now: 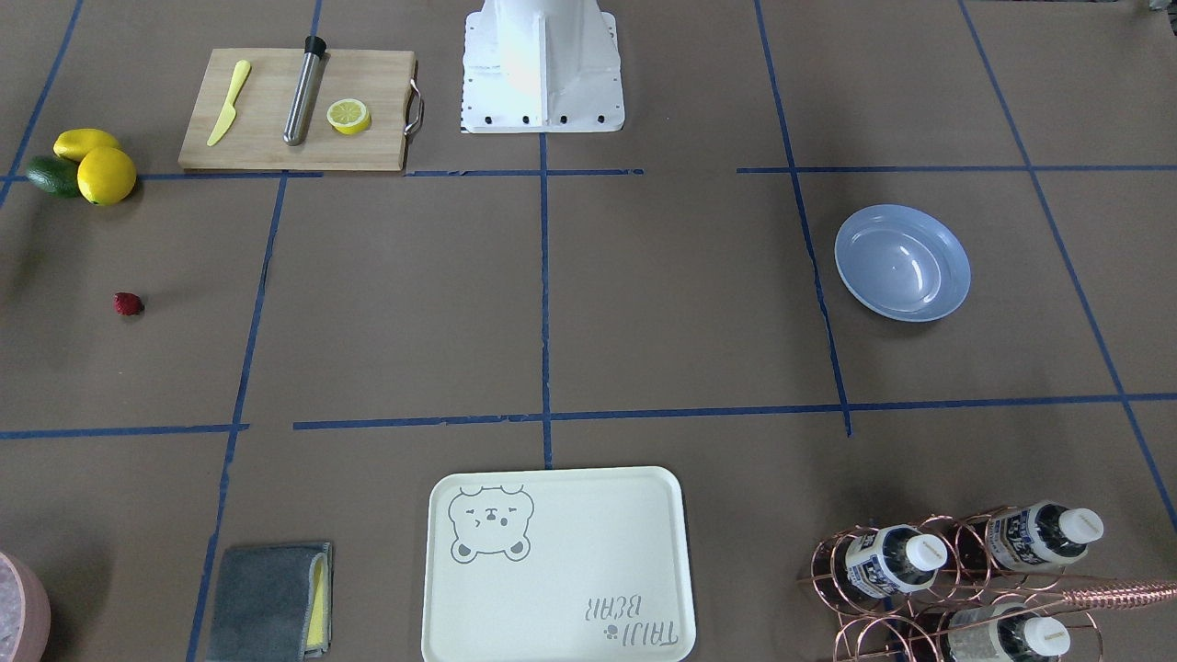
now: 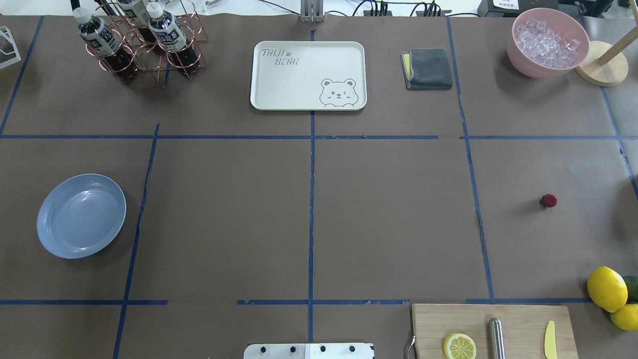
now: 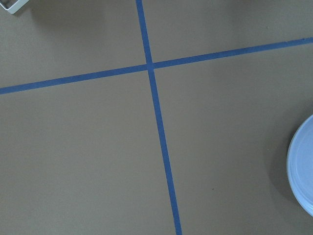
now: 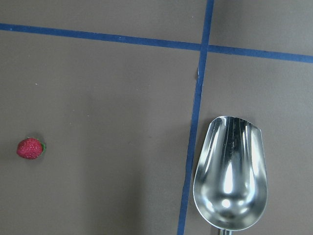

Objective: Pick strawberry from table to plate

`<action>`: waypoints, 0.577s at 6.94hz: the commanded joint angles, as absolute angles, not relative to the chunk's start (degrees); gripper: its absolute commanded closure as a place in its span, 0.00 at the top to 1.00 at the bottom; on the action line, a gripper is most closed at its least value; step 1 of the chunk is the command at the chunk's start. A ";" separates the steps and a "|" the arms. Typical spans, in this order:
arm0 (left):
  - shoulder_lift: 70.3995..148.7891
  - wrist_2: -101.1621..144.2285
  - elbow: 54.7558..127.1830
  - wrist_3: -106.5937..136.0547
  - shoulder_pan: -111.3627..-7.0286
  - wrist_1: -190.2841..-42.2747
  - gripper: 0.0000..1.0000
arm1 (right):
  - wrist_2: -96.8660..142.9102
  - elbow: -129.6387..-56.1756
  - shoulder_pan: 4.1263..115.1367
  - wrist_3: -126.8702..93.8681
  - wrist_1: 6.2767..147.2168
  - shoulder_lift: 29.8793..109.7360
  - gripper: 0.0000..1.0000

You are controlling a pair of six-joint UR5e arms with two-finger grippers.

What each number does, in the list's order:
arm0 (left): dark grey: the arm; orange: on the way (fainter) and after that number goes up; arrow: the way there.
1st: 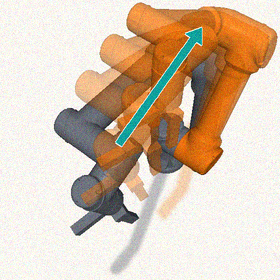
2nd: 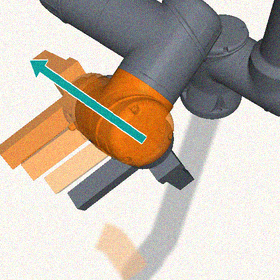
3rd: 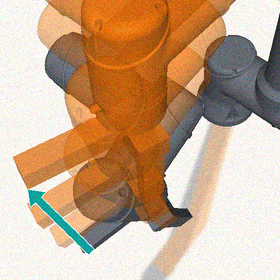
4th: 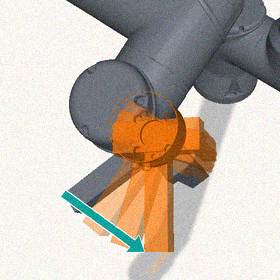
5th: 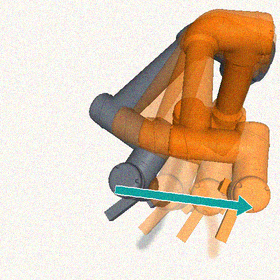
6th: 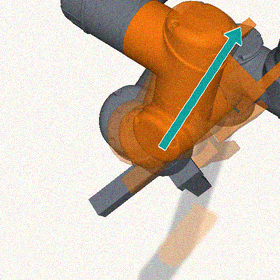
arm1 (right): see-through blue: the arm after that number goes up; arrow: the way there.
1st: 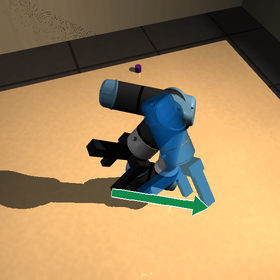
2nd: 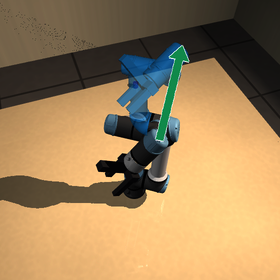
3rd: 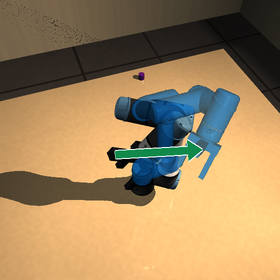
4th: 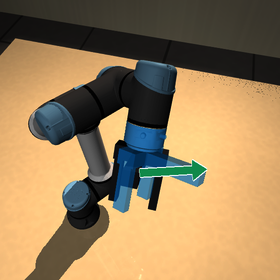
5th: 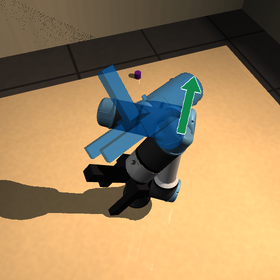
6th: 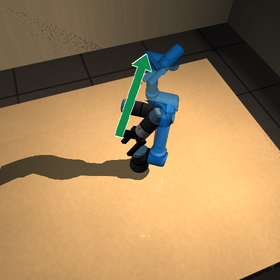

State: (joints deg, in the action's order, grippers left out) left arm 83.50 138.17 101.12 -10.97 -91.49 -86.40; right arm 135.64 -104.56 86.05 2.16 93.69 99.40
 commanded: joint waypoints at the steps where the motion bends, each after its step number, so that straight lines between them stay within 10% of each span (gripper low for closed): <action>1: 84.54 137.38 102.47 -11.25 -91.58 -85.88 1.00 | 135.53 -104.59 86.04 2.20 93.60 99.40 1.00; 4: 84.02 137.46 103.36 -11.08 -91.58 -85.96 1.00 | 135.61 -104.94 86.04 2.20 93.52 99.23 1.00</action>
